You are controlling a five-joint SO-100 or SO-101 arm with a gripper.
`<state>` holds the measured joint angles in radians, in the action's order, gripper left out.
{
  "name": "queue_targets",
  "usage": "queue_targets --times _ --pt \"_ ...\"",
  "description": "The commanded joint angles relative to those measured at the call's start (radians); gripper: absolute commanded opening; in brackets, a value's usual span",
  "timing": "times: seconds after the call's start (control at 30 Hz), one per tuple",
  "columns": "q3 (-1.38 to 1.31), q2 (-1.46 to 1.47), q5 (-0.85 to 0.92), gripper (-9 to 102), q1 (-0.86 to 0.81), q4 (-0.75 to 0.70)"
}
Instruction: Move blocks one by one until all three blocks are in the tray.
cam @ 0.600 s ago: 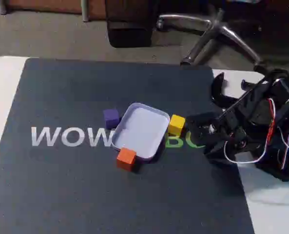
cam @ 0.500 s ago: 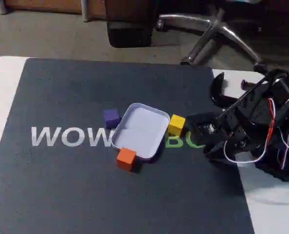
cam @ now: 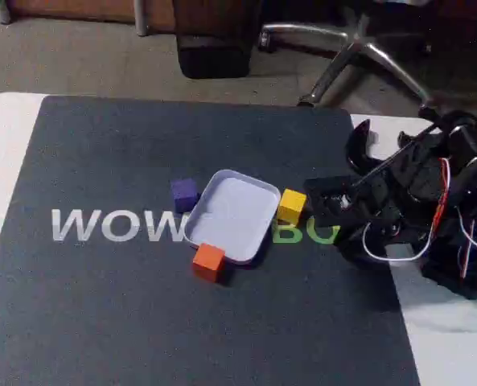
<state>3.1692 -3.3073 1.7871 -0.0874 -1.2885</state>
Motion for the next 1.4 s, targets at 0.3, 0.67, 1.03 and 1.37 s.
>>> queue_targets --times 0.3,0.67,1.03,1.37 --pt "-0.166 0.0 0.092 -8 -0.097 -0.066" --pt "-0.632 0.12 -0.066 -8 0.087 -0.278" --pt "-1.256 0.914 -0.523 -8 0.268 -0.273" --pt "-1.401 1.278 -0.761 -7 0.23 -0.086"
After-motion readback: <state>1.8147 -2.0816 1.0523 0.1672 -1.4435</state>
